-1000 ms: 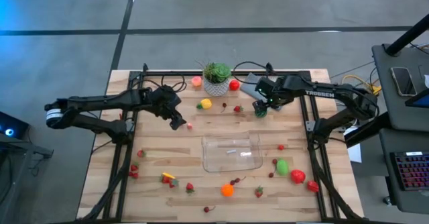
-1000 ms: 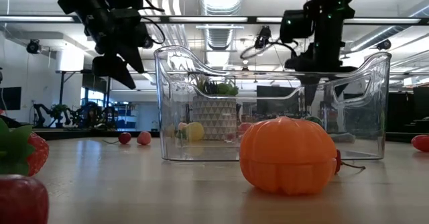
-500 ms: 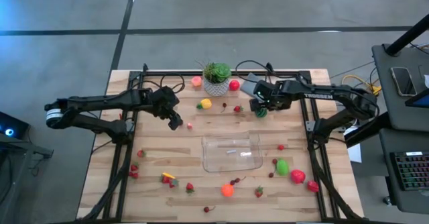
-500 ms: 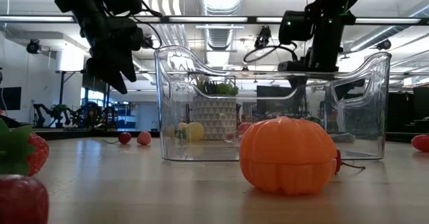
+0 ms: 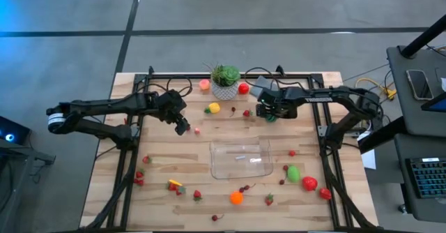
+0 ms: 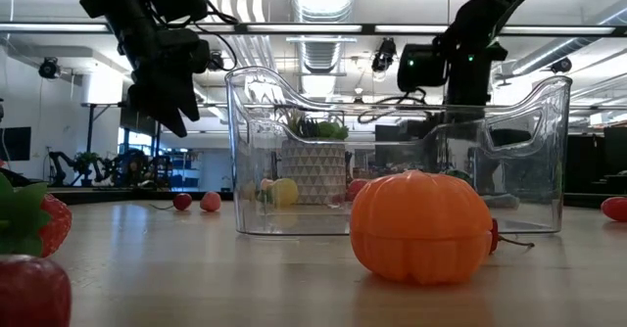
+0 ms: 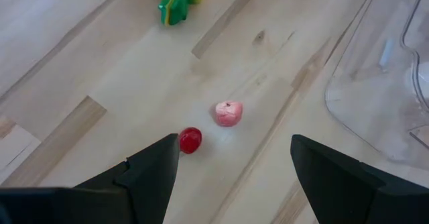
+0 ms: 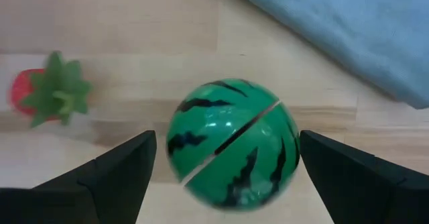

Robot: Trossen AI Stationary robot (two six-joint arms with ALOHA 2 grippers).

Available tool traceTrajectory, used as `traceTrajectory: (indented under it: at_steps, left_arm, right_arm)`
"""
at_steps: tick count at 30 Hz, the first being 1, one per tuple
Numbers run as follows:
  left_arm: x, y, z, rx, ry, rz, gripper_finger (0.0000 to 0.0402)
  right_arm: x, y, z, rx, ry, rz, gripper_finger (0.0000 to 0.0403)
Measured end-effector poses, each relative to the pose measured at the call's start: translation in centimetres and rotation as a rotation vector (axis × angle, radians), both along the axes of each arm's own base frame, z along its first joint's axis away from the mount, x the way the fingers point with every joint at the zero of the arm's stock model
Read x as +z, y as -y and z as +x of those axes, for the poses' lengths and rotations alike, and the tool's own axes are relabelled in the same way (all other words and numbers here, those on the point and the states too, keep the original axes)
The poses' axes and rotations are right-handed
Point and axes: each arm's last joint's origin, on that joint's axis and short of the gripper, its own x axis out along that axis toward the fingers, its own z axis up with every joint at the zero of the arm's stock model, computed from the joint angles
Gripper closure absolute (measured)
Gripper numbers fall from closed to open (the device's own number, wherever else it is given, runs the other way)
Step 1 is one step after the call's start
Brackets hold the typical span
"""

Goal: Pick and placing Produce into tupperware
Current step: Put the watermelon into the transparent bin

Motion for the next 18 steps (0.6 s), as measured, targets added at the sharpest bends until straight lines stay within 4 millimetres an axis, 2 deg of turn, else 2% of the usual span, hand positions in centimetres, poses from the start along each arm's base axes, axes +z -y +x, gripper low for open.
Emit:
traceTrajectory:
  at_steps: [7, 18]
  left_arm:
    - [0.0, 0.0, 0.0, 0.0, 0.0, 0.0, 0.013]
    - [0.1, 0.0, 0.1, 0.005, 0.007, 0.01, 0.013]
  right_arm:
    - [-1.3, 0.1, 0.3, 0.01, -0.046, 0.027, 0.0045]
    - [-1.1, 0.2, 0.2, 0.03, -0.053, -0.016, 0.0047]
